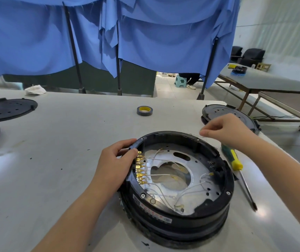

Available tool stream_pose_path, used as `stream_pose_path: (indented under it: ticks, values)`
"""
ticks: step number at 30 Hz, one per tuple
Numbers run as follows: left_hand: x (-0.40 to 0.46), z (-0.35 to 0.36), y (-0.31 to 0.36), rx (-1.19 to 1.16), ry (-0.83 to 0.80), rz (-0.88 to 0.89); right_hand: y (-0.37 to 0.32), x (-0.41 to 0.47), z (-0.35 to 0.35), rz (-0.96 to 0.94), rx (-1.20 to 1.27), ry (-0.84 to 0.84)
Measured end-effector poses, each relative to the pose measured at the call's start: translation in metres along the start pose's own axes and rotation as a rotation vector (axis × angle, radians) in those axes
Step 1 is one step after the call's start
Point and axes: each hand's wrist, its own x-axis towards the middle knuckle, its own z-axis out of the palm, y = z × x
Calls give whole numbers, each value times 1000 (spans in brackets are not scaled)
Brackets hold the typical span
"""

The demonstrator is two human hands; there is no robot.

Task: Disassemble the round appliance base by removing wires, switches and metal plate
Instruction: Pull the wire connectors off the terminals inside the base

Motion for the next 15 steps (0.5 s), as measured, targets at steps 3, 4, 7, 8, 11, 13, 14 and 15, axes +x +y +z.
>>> stream_pose_path:
  ticks: [3, 4, 7, 8, 11, 13, 14, 15]
  values:
    - [0, 0, -1, 9, -4, 3, 20, 6, 8, 64, -118, -82]
    - [1, 0, -1, 9, -5, 3, 25, 8, 12, 80, -162, -114]
    - [1, -1, -2, 7, -6, 9, 31, 14, 23, 127, -235, -232]
    - [1, -1, -2, 5, -5, 10, 32, 15, 26, 131, -230, -261]
    - [2, -1, -3, 9, -3, 14, 32, 18, 33, 104, -204, -266]
    - [3, -1, -4, 7, -2, 18, 32, 21, 38, 93, -190, -235]
    - [3, -1, -4, 6, -2, 21, 33, 23, 40, 94, -189, -218]
    - [3, -1, -4, 6, -1, 24, 33, 24, 42, 97, -191, -200]
